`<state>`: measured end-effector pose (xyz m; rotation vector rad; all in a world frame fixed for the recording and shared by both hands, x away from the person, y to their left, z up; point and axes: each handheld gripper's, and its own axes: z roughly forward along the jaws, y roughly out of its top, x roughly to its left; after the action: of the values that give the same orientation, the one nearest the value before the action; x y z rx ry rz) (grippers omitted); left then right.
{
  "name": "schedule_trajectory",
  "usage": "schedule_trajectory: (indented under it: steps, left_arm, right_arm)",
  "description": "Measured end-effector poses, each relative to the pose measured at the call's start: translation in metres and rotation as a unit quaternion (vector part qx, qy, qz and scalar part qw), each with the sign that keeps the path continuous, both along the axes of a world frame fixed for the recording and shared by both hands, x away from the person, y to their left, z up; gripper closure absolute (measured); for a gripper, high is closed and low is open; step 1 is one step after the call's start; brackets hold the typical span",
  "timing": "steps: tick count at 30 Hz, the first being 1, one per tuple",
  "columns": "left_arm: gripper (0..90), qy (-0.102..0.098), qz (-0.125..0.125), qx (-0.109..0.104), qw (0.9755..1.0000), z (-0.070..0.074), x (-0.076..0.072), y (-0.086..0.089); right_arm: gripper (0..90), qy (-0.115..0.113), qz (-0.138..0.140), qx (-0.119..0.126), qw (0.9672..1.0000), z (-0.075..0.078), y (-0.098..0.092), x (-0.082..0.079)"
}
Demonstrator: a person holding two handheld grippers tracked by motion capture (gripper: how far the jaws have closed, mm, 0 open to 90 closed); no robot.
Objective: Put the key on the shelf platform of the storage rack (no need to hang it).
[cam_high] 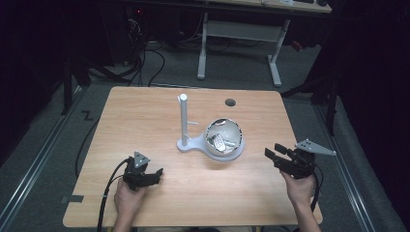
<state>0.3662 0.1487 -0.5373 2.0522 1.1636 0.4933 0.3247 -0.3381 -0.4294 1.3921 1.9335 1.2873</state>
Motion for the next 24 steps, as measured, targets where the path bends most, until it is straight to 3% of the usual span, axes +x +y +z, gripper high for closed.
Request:
schedule_trajectory:
  steps: [24]
  left_arm:
    - [24.1,0.001,0.000,-0.001,1.0000,0.000,0.000,0.000]
  right_arm:
    - [47.4,0.028,0.013,0.006,0.9995,-0.035,0.016,-0.006]
